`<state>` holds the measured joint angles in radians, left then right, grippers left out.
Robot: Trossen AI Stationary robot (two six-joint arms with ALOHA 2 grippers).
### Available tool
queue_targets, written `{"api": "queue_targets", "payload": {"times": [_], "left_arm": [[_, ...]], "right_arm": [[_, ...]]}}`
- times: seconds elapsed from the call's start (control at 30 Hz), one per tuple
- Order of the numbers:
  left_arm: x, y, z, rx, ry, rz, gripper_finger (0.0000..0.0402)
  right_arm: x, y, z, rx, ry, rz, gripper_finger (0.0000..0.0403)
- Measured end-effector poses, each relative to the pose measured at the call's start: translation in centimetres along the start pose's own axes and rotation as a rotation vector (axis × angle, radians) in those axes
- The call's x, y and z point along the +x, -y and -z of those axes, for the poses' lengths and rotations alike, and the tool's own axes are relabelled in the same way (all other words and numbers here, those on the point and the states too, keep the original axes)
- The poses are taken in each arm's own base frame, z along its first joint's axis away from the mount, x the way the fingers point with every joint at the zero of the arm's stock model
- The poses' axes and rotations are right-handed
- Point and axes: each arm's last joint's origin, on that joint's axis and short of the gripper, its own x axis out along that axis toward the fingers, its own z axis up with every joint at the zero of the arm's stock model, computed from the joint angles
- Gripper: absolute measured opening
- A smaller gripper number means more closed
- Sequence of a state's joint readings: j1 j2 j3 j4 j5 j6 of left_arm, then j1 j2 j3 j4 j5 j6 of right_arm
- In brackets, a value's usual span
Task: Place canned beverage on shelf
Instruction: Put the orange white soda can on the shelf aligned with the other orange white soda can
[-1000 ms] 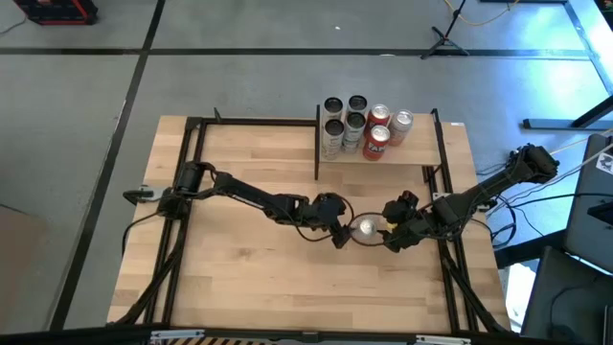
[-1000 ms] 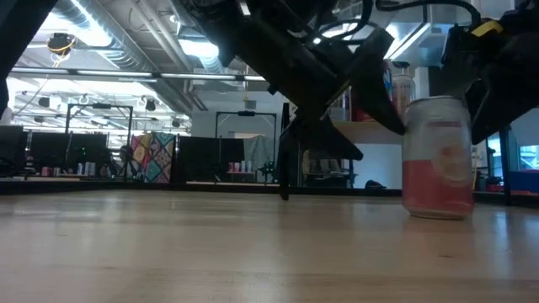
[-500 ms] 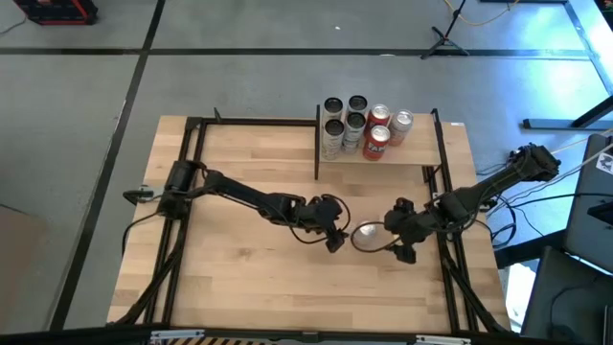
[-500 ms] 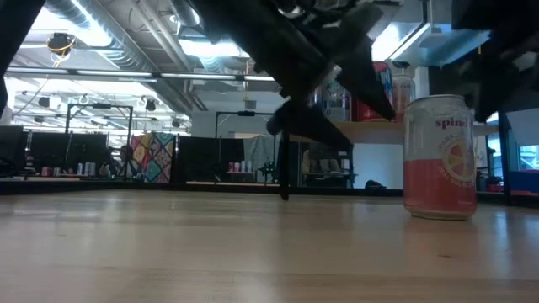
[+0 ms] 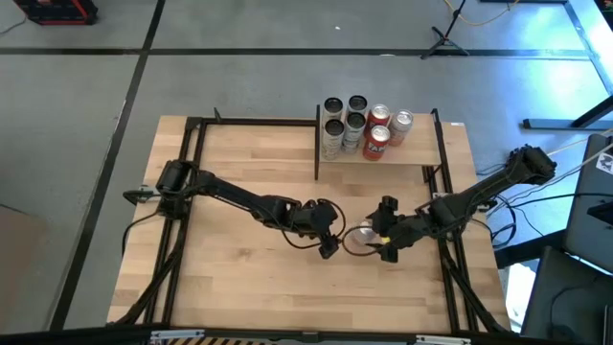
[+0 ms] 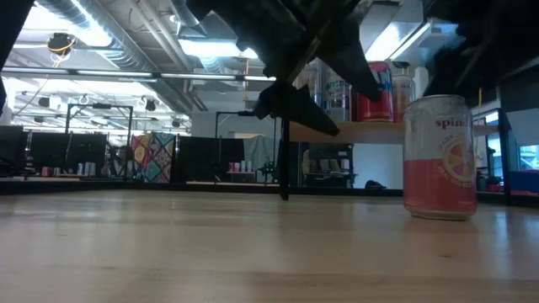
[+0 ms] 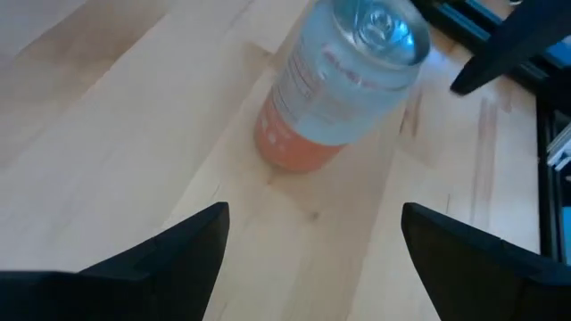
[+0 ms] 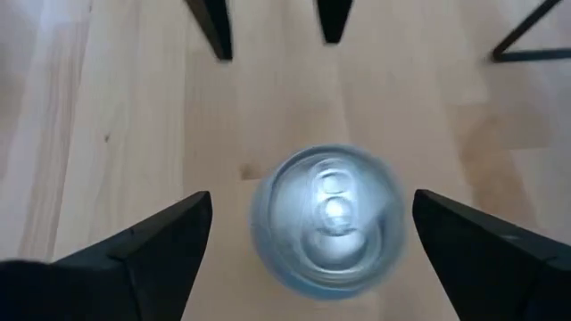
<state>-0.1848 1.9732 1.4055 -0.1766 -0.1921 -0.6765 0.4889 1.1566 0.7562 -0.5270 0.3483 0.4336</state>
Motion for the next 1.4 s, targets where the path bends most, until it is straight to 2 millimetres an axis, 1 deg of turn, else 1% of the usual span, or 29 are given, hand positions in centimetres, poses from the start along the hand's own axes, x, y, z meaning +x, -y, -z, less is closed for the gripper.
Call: {"api": "queue_targets", "payload": {"times": [0.1,0.33,0.4,0.5,0.57,0.63,0.7,0.8,0.97,1.07,1.13,1.23,1.4], "left_arm": [[0.0,-0.1,0.2,0.002,-0.012,-0.008,0.0329],[0.0,-0.1,0.1,0.001,-0.011,-0.011,0.0329],[0.0,-0.2,0.1,0.004,-0.011,-0.011,0.0329],[0.0,-0.2,0.1,0.006,-0.017,-0.012,0.0329],[-0.4,-0.2,0.0,0.009,-0.027,-0.013,0.0329],[-1.6,-0.2,-0.4,0.013,-0.035,-0.022,0.0329],[-3.5,-0.2,-1.0,0.027,-0.038,-0.047,0.0329],[-7.3,-0.4,-2.2,0.053,-0.034,-0.072,0.0329],[-13.9,-1.3,-4.2,0.106,0.006,-0.062,0.0329],[-17.0,-2.4,-5.3,0.140,0.043,-0.056,0.0329],[-18.9,-3.2,-5.9,0.161,0.065,-0.062,0.0329],[-21.1,-4.3,-6.5,0.182,0.095,-0.071,0.0329],[-23.5,-5.6,-7.0,0.251,0.111,-0.054,0.0329]], "right_arm": [[1.1,-0.2,0.4,0.001,-0.023,0.007,0.0376],[2.6,-0.6,0.7,0.002,-0.048,0.057,0.0370],[2.9,-0.7,0.8,-0.001,-0.057,0.061,0.0353],[3.0,-0.8,0.8,0.003,-0.056,0.061,0.0301],[3.0,-0.7,0.7,0.003,-0.052,0.064,0.0266],[2.6,-0.7,0.7,-0.004,-0.056,0.057,0.0264],[1.8,-0.5,0.4,-0.020,-0.061,0.049,0.0264],[-0.6,0.1,-1.4,0.006,-0.021,0.040,0.0264],[-5.4,2.6,-4.1,0.060,-0.021,0.102,0.0264],[-8.8,4.4,-5.6,0.105,-0.028,0.163,0.0264],[-10.6,5.7,-6.1,0.131,-0.050,0.212,0.0264],[-12.7,7.5,-6.7,0.196,-0.049,0.273,0.0264],[-15.0,10.2,-5.7,0.285,-0.014,0.364,0.0264]]}}
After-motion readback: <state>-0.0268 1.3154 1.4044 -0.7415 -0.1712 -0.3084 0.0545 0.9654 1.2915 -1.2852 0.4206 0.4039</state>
